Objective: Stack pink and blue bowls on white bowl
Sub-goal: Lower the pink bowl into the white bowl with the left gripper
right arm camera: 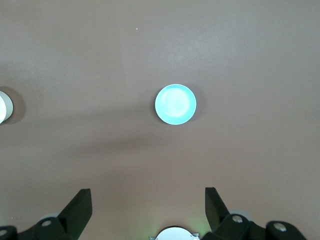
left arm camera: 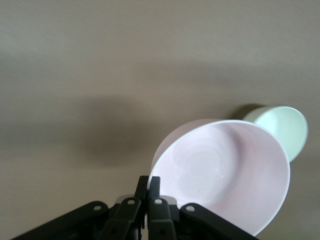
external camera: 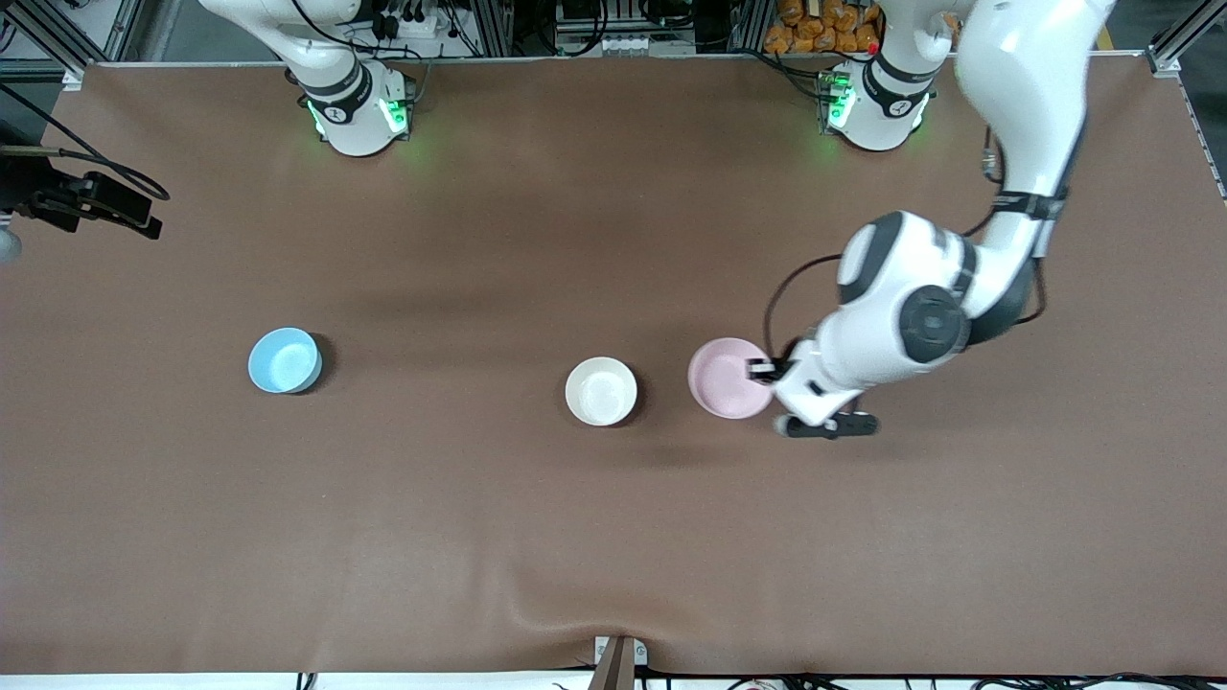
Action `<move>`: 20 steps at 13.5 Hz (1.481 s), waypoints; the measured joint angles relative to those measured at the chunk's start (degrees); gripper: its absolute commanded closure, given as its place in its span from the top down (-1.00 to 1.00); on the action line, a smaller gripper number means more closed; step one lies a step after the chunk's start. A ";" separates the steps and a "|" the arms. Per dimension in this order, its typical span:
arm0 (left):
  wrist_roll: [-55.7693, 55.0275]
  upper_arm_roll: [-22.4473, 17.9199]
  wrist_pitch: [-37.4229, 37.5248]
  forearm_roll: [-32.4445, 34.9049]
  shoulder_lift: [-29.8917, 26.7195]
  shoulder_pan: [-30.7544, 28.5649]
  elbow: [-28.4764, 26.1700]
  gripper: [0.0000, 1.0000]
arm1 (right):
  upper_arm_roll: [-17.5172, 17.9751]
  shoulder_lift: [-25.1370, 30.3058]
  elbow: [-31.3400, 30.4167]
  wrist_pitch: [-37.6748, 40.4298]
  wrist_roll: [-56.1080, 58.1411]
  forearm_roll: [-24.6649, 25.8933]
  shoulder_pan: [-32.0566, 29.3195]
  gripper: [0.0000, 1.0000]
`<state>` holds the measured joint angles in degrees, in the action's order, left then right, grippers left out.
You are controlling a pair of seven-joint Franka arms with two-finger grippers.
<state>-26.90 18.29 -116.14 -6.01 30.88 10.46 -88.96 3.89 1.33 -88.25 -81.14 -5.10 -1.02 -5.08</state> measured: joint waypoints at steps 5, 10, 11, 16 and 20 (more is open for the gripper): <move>-8.40 -0.25 -5.44 0.00 7.41 7.90 6.04 -1.00 | -0.01 0.00 0.00 0.04 0.00 0.00 -0.03 1.00; -10.26 -0.35 -14.79 0.00 12.54 11.19 6.60 -1.00 | -0.06 -0.01 -0.01 0.05 0.00 0.02 -0.57 1.00; -10.43 -0.36 -15.57 0.00 13.22 11.73 6.71 -1.00 | -0.07 -0.03 -0.02 0.05 0.00 0.02 -1.02 1.00; -10.47 -0.38 -16.55 0.00 14.40 13.01 7.11 -1.00 | -0.07 -0.34 -0.03 -1.09 0.11 0.05 -1.81 1.00; -10.47 -0.43 -18.50 0.00 16.15 13.75 7.16 -1.00 | -0.08 -4.09 -0.26 -1.78 0.22 3.00 -1.91 1.00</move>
<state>-37.38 17.86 -134.64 -6.01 47.03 24.21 -81.80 3.81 -2.76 -88.51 -82.92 -4.87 1.99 -6.98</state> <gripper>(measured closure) 0.974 0.000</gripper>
